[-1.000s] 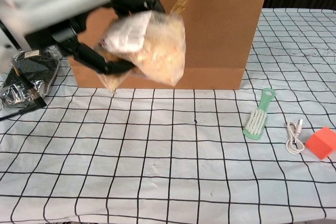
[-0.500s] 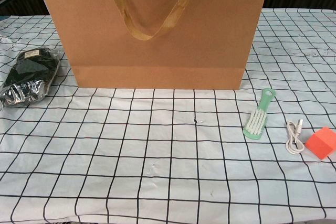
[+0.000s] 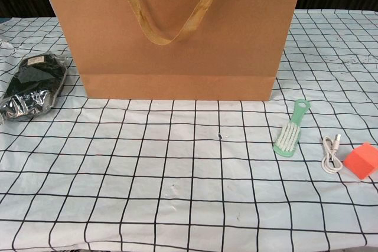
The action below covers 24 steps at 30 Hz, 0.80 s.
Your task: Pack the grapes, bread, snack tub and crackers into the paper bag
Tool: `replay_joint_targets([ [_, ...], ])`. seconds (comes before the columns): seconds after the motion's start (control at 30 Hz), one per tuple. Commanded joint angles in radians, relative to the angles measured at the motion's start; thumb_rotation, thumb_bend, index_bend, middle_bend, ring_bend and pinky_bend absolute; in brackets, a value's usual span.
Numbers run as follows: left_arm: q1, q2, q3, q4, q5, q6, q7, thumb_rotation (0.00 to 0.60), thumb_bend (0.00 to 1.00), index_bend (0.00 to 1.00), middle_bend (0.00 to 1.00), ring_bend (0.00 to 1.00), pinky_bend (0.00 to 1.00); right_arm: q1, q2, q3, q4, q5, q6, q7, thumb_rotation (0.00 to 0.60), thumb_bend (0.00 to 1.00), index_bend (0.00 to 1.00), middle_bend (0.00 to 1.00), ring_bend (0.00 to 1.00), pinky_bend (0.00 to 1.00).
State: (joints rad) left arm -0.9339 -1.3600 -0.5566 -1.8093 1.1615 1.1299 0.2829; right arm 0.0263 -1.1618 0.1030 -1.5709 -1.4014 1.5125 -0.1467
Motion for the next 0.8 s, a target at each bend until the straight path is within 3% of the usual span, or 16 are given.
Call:
replay_joint_targets([
  [0.03,-0.023,-0.02,0.003,0.052,-0.035,-0.008,-0.009,0.6,0.4,0.36,0.41,0.29,0.38,0.0,0.0,0.001,0.0,0.001,0.001,0.0,0.6,0.22,0.01,0.1,0.18,0.19],
  [0.17,-0.029,-0.016,0.024,0.061,-0.087,-0.025,0.011,0.6,0.32,0.28,0.34,0.22,0.35,-0.003,0.002,0.005,0.001,0.005,0.006,0.004,0.6,0.22,0.01,0.1,0.18,0.19],
  [0.33,-0.047,0.031,0.046,0.025,-0.224,-0.065,0.122,0.6,0.09,0.13,0.15,0.01,0.21,-0.002,0.002,0.004,0.001,0.009,0.0,0.008,0.6,0.22,0.01,0.1,0.18,0.19],
  [0.43,-0.052,0.05,0.05,-0.001,-0.239,-0.065,0.135,0.6,0.03,0.12,0.1,0.0,0.15,-0.001,0.001,0.003,0.001,0.006,-0.002,0.008,0.6,0.22,0.01,0.1,0.18,0.19],
  [0.63,-0.045,0.086,0.043,-0.055,-0.214,-0.02,0.141,0.6,0.02,0.12,0.1,0.0,0.12,-0.002,0.001,0.003,-0.002,0.002,0.003,0.008,0.6,0.22,0.01,0.1,0.18,0.19],
  [0.8,0.017,0.151,0.049,-0.166,-0.142,0.084,0.159,0.6,0.06,0.13,0.11,0.0,0.13,-0.004,0.004,0.004,-0.004,-0.001,0.01,0.011,0.6,0.22,0.01,0.1,0.18,0.19],
])
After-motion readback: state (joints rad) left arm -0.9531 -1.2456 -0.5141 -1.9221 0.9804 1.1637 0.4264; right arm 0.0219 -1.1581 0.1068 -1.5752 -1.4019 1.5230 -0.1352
